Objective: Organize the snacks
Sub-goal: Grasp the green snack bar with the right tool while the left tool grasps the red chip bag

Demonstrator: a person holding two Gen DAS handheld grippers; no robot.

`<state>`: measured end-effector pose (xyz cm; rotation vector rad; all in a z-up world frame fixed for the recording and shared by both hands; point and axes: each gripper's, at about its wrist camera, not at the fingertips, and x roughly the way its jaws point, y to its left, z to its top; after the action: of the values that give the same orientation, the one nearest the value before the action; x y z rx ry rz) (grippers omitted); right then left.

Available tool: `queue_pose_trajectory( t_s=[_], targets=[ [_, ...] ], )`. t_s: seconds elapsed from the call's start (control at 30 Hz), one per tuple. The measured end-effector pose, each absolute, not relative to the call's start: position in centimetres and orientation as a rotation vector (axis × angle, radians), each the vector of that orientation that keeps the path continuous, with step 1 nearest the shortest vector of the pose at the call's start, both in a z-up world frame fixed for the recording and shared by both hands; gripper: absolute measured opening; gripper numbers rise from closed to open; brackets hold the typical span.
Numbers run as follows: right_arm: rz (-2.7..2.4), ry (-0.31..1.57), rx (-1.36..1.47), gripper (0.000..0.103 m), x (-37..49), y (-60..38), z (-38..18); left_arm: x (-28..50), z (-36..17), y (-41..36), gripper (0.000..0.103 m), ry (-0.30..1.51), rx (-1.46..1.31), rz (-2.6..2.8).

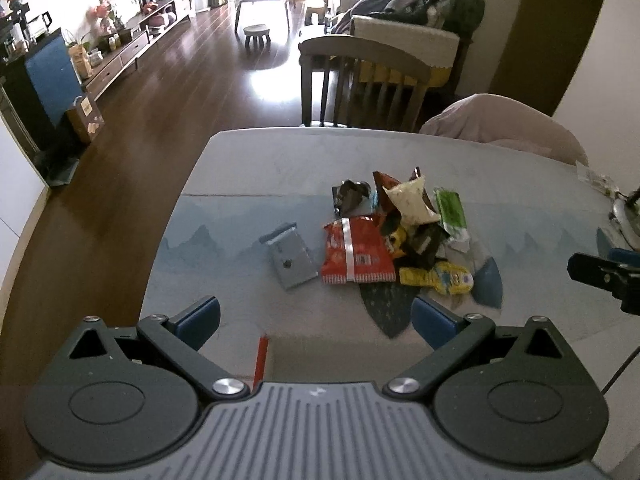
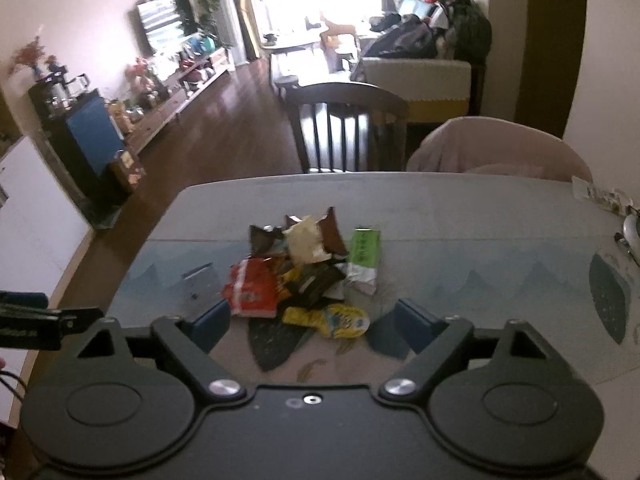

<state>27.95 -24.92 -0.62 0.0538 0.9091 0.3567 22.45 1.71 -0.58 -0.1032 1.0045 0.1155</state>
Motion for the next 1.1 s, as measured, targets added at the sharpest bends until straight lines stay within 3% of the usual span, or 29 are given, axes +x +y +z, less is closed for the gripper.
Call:
queue_pose_trajectory(
  t_s=[0.33, 1.1],
  targets=[
    [0.334, 1.019, 0.051, 0.082, 36.6, -24.6, -4.1, 31.3, -2.9, 0.5, 0.102, 1.099, -0.069, 0.072],
    [0.274, 1.273, 0.051, 0.074, 48.9, -23.7, -17.4, 44.6, -16.6, 0.6, 0.101, 1.441, -0.190, 0.119]
  ],
)
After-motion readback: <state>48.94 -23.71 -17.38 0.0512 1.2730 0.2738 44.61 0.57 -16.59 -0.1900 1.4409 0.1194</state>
